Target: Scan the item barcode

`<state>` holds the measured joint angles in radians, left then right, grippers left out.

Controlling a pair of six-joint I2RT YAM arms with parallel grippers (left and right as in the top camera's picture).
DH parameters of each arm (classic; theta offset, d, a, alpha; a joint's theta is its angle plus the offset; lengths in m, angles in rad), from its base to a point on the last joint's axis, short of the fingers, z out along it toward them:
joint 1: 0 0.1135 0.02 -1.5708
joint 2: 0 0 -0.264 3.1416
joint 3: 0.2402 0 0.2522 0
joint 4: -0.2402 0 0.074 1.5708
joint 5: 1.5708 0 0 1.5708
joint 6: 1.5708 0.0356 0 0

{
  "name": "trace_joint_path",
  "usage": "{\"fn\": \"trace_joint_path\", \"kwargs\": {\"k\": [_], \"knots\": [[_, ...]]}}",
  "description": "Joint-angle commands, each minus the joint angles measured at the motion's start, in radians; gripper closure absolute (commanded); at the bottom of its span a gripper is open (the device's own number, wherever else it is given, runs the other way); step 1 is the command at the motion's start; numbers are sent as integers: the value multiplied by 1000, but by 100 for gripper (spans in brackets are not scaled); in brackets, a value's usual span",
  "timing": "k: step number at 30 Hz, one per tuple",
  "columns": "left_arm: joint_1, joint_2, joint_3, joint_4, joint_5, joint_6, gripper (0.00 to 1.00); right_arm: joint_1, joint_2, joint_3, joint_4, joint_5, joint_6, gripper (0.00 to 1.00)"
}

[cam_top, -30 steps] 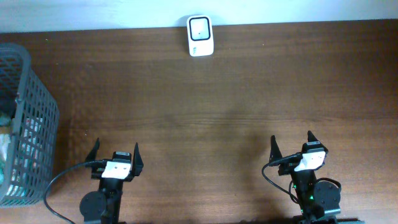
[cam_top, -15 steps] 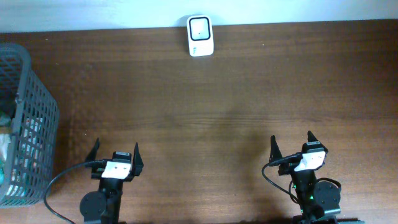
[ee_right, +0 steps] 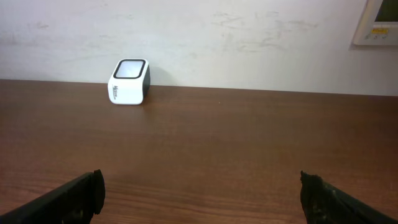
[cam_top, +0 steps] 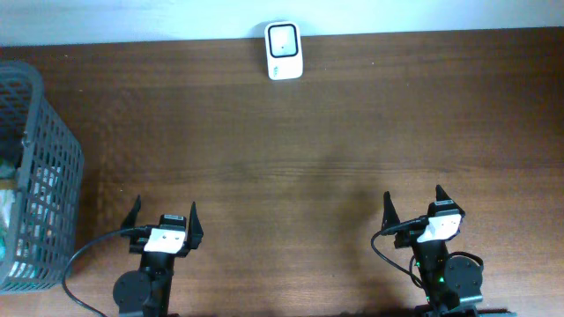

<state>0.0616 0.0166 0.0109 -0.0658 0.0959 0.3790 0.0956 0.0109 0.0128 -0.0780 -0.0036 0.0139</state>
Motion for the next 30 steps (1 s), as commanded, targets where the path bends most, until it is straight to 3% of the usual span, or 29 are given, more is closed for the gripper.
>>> {"fn": "trace_joint_path", "kwargs": {"k": [1, 21, 30], "knots": [[-5, -10, -2, -8, -11, 16, 1, 9, -8, -7, -4, 9, -7, 2], [-5, -3, -2, -11, -60, 21, 1, 9, -8, -7, -4, 9, -7, 2], [-5, -3, 15, 119, -93, 19, 1, 9, -8, -7, -3, 9, -7, 2]]}}
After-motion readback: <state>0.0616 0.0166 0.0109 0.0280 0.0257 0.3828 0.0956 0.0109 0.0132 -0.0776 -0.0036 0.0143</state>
